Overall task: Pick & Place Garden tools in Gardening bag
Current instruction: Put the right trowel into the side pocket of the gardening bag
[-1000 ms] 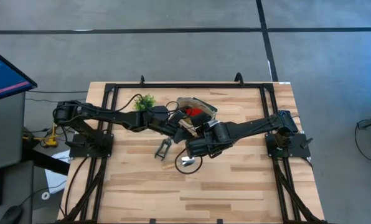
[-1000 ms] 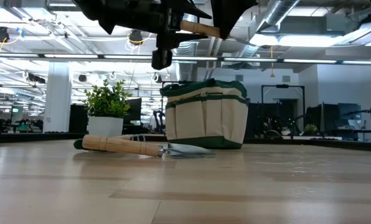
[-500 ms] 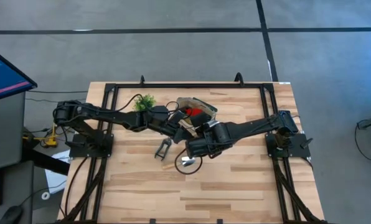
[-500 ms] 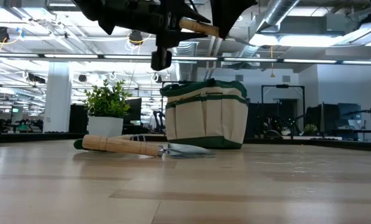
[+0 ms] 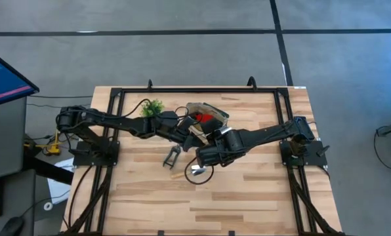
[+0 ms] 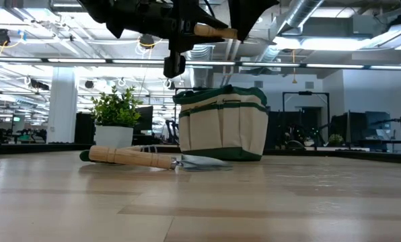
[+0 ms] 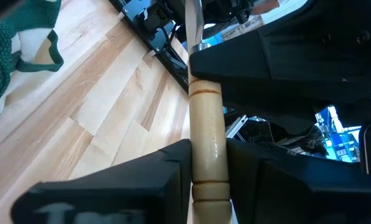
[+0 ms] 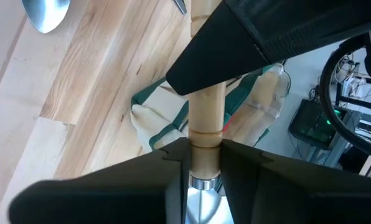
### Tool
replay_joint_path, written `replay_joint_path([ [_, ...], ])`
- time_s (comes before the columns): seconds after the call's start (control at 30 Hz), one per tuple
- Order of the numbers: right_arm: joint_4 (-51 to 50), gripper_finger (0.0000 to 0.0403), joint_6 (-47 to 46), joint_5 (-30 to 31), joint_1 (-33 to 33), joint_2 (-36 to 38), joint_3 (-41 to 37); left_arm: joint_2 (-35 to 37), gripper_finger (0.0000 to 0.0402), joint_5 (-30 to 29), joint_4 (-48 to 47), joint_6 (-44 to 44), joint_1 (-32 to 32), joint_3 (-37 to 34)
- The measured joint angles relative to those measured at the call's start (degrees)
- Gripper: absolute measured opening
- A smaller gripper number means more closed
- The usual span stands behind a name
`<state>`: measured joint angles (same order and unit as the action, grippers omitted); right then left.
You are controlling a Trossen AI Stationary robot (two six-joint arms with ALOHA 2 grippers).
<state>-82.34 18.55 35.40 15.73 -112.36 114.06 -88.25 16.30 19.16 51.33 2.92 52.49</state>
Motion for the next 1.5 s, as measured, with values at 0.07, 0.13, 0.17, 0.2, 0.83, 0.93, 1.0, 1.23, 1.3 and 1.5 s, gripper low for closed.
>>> replay_joint_path([
  [0.07, 0.0, 0.0064, 0.0, 0.0, 0.0, 0.0, 0.0, 0.0, 0.0052, 0.3, 0.0, -0.3, 0.0, 0.0],
  [0.13, 0.1, 0.008, 0.0, -0.1, 0.0, 0.0, 0.0, 0.0, 0.0052, 0.5, 0.1, -0.5, 0.0, 0.0],
  [0.17, 0.2, 0.009, 0.1, -0.4, 0.0, 0.0, 0.0, 0.0, 0.0052, 0.7, 0.4, -0.8, 0.0, 0.0],
  [0.2, 0.4, 0.01, 0.7, -0.5, 0.0, 0.0, 0.0, 0.0, 0.0052, 0.7, 0.9, -1.0, 0.0, 0.0],
  [0.83, -7.6, 0.0178, -1.3, 6.8, 1.5, -0.1, 13.0, 0.0, 0.0052, 0.0, 0.3, -1.9, 0.0, 0.1],
  [0.93, -7.6, 0.0149, -7.8, 3.0, 0.7, 1.5, 16.0, 0.0, 0.0052, -0.8, 0.3, -4.1, 0.0, 0.1],
  [1.0, -7.4, 0.0129, -10.8, -1.0, 0.3, 3.6, 17.0, 0.0, 0.0052, -1.5, 0.3, -6.0, 0.0, 0.1],
  [1.23, -7.6, 0.0073, -21.2, -5.5, -0.2, 12.6, 14.0, 0.0, 0.0052, -1.7, 0.3, -10.8, 0.0, 0.1],
  [1.3, -7.6, 0.0064, -24.4, -5.8, -0.1, 16.2, 11.9, 0.0, 0.0052, -1.7, 0.3, -11.9, -0.1, 0.1],
  [1.5, -5.1, 0.0055, -33.3, -6.8, -0.2, 27.4, -2.2, 0.3, 0.0052, -0.7, 0.5, -12.4, -0.1, 0.1],
])
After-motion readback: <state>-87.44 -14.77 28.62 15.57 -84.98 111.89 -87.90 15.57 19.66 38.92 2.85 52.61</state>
